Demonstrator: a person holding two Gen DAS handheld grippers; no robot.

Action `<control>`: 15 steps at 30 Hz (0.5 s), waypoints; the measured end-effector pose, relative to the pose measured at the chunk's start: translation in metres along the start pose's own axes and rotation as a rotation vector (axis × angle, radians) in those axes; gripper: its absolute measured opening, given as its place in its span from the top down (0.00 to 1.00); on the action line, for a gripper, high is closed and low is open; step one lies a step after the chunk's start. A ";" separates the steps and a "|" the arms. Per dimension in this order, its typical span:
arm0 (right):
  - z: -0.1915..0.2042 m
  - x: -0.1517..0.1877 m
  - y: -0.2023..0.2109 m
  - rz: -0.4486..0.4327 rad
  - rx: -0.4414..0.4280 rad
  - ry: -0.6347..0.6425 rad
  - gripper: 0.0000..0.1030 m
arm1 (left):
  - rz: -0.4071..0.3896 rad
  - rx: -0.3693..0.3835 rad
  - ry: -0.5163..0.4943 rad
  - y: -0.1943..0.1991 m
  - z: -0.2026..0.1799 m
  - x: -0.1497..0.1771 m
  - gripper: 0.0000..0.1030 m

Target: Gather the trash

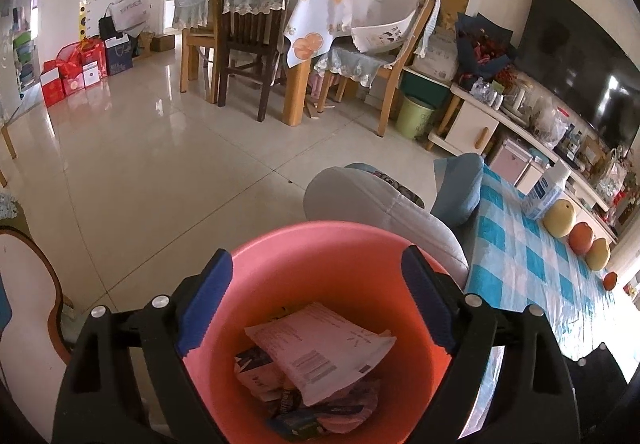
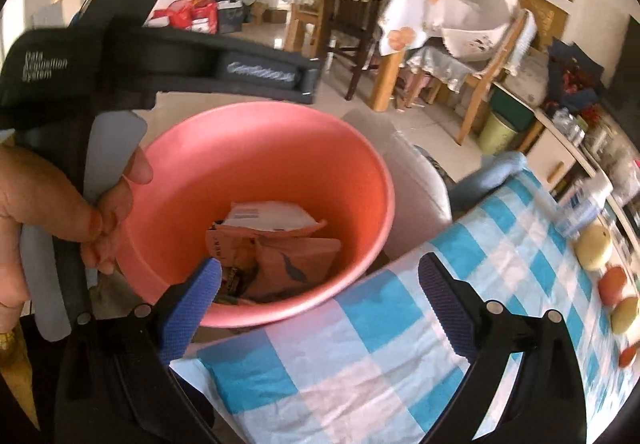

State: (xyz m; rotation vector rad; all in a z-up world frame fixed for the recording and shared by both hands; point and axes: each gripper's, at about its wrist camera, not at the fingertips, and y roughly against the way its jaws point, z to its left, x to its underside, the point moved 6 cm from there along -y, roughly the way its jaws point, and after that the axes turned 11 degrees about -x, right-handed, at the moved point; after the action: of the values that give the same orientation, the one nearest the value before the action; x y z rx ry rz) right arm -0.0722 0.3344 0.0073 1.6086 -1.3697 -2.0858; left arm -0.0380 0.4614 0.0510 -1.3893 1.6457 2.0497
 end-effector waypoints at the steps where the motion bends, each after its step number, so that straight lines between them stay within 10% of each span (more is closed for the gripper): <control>1: -0.005 0.002 0.004 -0.005 0.007 -0.017 0.05 | -0.003 0.001 -0.004 0.000 -0.001 0.001 0.14; 15: -0.050 0.037 0.037 -0.044 0.098 -0.162 0.05 | -0.036 0.008 -0.098 0.009 -0.040 0.005 0.10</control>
State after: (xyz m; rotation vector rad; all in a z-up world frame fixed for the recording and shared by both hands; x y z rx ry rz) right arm -0.0590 0.2637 0.0097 1.5478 -1.5233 -2.2513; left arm -0.0247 0.4220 0.0550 -1.2847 1.5755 2.0545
